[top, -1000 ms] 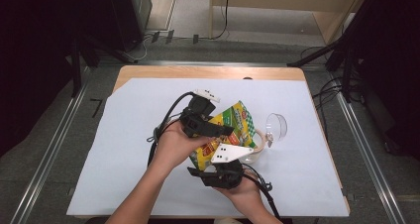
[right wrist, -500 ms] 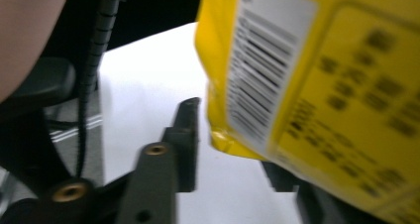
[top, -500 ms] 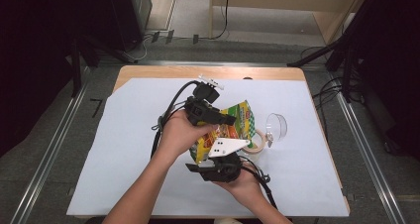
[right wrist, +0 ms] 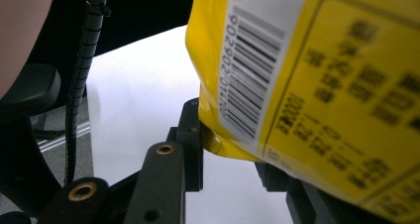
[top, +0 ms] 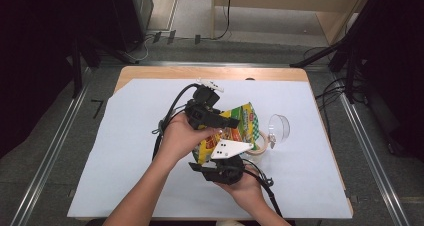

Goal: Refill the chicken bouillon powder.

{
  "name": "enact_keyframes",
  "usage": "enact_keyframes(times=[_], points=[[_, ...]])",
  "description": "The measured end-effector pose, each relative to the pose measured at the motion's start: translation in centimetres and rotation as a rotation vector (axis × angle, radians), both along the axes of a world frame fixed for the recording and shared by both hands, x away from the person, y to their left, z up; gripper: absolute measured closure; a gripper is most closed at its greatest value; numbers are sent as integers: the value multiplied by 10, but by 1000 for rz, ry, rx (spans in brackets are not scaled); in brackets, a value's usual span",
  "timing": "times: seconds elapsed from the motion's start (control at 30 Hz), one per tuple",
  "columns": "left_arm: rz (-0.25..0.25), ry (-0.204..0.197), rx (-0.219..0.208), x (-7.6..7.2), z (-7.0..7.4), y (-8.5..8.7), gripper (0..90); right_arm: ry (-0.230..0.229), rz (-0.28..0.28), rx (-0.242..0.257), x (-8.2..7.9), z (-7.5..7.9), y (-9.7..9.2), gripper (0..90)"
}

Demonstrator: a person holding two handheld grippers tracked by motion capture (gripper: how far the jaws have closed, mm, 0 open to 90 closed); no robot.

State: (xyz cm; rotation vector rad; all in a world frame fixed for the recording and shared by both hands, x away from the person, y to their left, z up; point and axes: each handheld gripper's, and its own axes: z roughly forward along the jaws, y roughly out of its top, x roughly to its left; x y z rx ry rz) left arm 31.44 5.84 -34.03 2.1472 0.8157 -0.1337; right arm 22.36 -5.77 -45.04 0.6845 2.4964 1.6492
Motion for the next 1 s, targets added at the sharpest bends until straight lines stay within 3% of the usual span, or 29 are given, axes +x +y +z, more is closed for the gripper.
enact_keyframes(times=[0.27, 0.47, 0.63, 1.0], points=[[10, -5, 2, 1, -2, 1, 656, 12, 1, 4, 1, 0, -1, 698], [25, -17, -30, 1, 1, 1, 659, 21, 3, 27, 2, 3, -1, 698], [24, -2, 11, 6, 0, 0, 746, 18, -2, 5, 3, 2, 0, 698], [41, 0, 58, 16, 6, -1, 809, 33, 0, 13, 14, 6, 4, 696]])
